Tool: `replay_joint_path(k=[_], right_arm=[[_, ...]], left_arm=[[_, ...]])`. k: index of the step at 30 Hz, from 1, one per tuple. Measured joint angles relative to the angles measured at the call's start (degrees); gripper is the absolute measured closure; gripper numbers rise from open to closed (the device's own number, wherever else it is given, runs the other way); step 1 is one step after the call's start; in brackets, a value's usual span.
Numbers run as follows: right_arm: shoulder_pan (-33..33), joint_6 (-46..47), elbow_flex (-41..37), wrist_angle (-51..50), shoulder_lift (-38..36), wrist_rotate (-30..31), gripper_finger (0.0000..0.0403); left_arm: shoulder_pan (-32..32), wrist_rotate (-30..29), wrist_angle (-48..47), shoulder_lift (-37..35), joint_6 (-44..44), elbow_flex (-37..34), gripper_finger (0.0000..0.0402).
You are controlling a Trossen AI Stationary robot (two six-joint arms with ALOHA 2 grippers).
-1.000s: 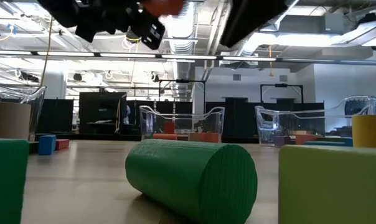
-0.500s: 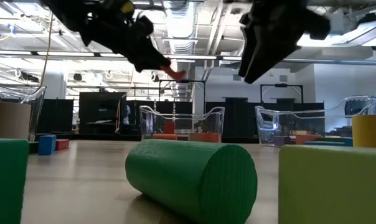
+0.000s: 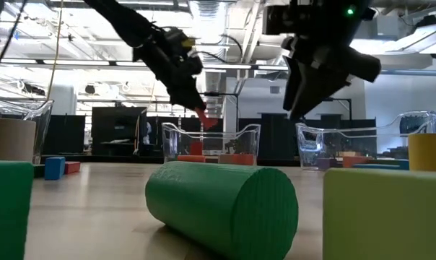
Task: Sort blocks by size
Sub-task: Put the orange arch block into the middle transparent bin
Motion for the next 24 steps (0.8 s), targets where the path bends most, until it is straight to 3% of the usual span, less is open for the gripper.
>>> replay_joint_path(k=[8,15,24], right_arm=[[-0.3,0.0,-1.0,-0.7,-0.2,0.0,0.0178],[-0.3,-0.1,-1.0,-0.3,-3.2,0.1,0.0178],[-0.3,-0.2,-1.0,2.1,-4.7,0.2,0.0178]], left_arm=[[2.9,-2.4,-6.6,6.4,2.9,8.6,0.0268],[6.0,-7.5,-6.7,6.5,3.2,8.9,0.0268],[7.6,-5.8,-7.7,6.5,3.5,8.9,0.0268]])
